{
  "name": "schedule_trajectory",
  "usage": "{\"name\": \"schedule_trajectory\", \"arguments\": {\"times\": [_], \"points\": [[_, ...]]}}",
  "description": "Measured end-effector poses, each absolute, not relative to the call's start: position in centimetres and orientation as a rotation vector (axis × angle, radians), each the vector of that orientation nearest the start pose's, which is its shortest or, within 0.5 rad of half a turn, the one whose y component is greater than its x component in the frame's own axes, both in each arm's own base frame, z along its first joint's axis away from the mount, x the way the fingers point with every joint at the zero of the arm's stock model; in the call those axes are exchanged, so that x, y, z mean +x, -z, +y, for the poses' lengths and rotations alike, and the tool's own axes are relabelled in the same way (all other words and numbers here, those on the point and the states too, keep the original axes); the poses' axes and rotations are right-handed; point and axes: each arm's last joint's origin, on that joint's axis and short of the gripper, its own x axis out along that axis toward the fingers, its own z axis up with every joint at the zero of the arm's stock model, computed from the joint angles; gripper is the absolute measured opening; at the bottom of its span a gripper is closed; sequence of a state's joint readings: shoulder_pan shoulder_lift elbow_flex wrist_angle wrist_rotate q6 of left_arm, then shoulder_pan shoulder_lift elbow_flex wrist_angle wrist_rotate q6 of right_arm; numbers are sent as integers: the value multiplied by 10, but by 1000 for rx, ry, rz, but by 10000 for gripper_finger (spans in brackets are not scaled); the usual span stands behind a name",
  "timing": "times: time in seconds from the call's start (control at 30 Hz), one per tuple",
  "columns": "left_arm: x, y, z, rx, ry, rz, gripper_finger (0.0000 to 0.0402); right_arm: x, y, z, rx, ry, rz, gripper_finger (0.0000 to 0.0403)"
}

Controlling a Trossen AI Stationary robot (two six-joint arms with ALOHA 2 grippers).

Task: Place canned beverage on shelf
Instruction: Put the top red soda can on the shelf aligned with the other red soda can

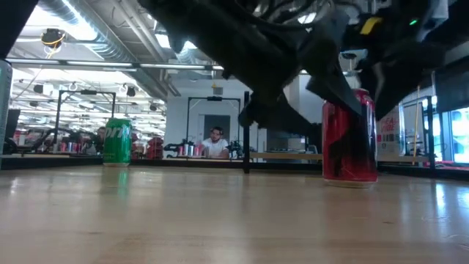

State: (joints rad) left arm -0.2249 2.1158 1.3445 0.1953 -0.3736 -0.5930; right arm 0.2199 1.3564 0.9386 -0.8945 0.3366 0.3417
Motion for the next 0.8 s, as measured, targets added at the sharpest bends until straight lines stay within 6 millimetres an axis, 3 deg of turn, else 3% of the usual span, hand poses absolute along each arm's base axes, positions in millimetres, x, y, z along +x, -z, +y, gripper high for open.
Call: {"name": "schedule_trajectory", "arguments": {"times": [0.2, 0.5, 0.8], "points": [[446, -146, -82, -390, -336, 491, 331, 246, -216, 29, -49, 315, 1225, 367], [446, -143, -62, -369, -395, 534, 331, 248, -215, 36, 75, 145, 1248, 367], [437, -146, -57, -336, -440, 622, 331, 246, -215, 49, 127, 20, 1273, 367]]}}
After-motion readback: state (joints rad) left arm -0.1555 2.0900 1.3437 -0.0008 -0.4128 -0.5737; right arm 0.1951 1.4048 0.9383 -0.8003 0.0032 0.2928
